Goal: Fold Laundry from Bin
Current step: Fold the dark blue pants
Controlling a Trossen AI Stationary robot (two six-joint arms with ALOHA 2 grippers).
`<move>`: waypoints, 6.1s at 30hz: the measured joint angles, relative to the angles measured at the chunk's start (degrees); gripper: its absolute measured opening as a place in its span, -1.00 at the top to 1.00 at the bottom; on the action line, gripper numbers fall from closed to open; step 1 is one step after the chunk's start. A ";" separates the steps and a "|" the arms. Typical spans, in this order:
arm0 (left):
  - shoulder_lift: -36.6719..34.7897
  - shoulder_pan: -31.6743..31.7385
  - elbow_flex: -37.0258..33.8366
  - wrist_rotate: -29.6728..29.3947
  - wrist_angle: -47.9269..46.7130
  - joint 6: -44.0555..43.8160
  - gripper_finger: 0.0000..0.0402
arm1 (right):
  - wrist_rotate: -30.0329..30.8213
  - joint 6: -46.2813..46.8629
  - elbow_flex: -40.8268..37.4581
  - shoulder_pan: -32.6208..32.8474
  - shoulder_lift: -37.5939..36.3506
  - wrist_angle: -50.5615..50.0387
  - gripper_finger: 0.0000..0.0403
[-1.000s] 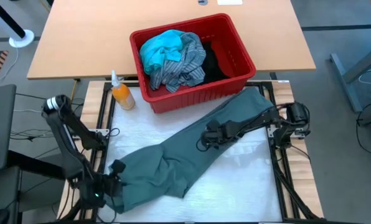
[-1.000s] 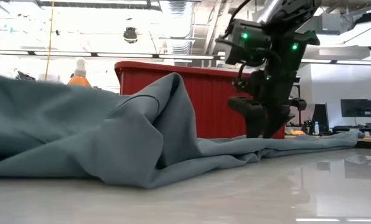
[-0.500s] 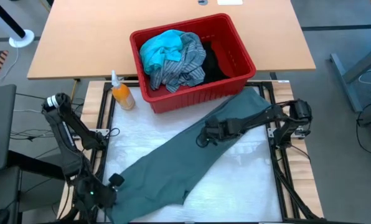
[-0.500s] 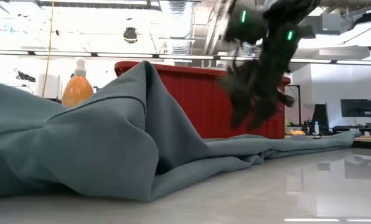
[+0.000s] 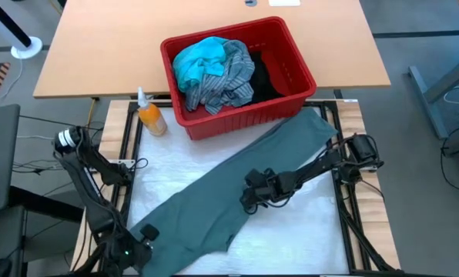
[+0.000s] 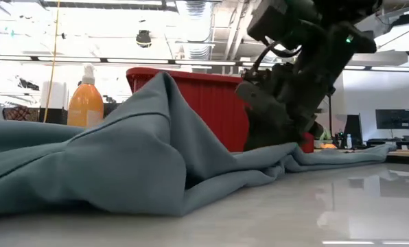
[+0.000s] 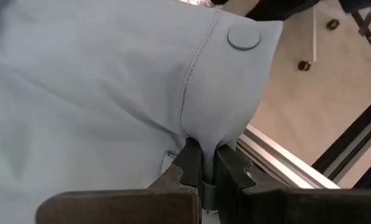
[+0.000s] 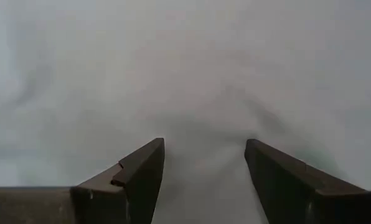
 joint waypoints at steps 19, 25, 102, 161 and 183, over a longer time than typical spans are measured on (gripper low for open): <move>2.10 4.54 -1.60 -15.24 -7.93 1.52 0.94 | -1.26 -5.54 0.00 -15.83 -0.50 -17.22 -0.28; 2.08 4.39 -3.38 -10.51 -4.46 -2.71 0.94 | -3.71 -9.90 -0.20 -15.93 -3.61 -14.68 -0.28; -16.69 7.90 -23.31 -7.21 -3.01 -40.89 0.26 | 2.75 -12.41 -3.57 -29.46 -13.54 -25.88 -0.28; 9.11 77.57 -15.11 10.19 40.30 16.17 -0.07 | 14.90 -66.80 -2.03 10.25 5.92 19.06 -0.28; 26.54 77.57 -1.55 4.52 31.55 21.04 0.04 | 13.70 -62.95 -2.03 11.31 6.10 19.18 -0.15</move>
